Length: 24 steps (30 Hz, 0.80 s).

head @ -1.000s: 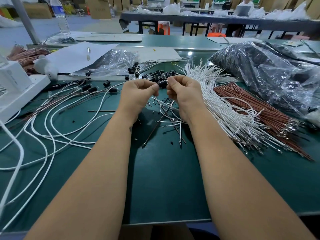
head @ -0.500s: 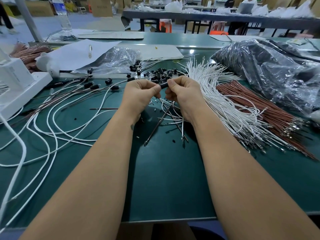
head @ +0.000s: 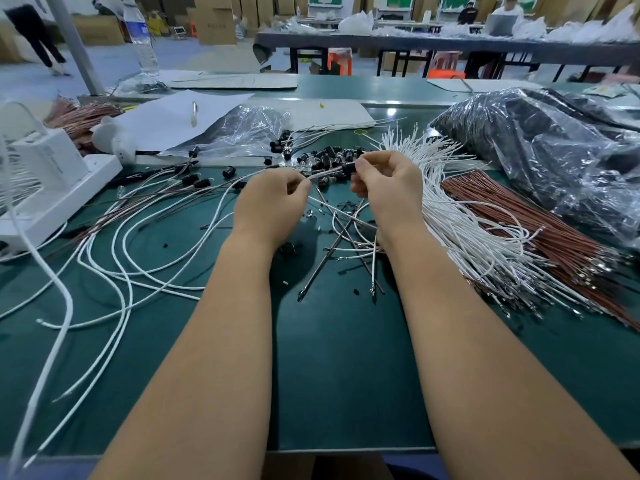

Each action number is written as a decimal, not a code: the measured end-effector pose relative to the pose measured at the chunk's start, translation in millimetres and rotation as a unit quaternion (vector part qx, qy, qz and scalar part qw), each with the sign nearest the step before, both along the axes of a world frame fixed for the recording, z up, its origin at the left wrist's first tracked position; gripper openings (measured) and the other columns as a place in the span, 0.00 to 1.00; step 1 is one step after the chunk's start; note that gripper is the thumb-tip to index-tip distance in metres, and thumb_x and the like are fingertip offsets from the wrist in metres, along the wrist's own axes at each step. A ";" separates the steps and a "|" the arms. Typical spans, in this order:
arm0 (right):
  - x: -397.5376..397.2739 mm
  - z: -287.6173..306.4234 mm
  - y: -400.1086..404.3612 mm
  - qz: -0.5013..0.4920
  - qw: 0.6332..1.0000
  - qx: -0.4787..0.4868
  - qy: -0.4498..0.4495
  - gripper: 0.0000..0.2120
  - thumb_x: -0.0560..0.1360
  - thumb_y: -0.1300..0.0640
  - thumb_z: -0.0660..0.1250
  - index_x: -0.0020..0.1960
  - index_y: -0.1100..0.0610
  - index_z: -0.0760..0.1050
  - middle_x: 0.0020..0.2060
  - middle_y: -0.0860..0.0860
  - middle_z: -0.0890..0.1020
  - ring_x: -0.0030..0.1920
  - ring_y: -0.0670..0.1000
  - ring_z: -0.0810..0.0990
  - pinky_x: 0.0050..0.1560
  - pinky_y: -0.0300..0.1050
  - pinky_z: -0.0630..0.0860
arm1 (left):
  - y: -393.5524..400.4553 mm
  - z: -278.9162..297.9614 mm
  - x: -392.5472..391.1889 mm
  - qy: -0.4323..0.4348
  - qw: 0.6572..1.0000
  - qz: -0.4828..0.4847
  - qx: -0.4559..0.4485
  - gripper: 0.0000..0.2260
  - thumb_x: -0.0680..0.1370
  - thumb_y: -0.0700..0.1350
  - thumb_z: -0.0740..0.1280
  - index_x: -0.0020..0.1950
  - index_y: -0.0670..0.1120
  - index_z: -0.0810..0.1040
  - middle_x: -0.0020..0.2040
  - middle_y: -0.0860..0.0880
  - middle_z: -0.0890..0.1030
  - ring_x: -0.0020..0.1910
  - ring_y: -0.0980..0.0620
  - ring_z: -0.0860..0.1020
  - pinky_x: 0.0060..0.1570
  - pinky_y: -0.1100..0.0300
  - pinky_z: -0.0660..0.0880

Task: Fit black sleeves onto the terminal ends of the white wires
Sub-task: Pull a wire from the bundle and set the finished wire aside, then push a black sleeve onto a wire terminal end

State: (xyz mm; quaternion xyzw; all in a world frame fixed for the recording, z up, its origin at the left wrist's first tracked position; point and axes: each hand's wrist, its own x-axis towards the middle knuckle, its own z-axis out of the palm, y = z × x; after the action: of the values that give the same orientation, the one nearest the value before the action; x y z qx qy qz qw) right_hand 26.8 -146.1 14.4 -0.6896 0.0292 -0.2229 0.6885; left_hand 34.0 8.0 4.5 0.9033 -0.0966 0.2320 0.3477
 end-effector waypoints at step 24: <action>3.9 -10.4 4.7 0.019 0.856 -0.510 0.083 0.08 0.77 0.56 0.64 0.47 0.55 0.82 0.45 0.51 0.81 0.47 0.53 0.78 0.46 0.45 0.75 | 18.0 -4.6 19.0 0.148 0.966 0.200 0.074 0.20 0.77 0.45 0.58 0.69 0.45 0.70 0.66 0.41 0.73 0.67 0.40 0.68 0.67 0.44 0.63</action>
State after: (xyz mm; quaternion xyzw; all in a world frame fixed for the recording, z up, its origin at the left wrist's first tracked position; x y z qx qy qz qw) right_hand 30.7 -141.4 4.0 -0.9604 -0.0447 -0.1356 0.2392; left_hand 53.0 26.0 -0.1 0.9518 0.1211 0.1530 0.2367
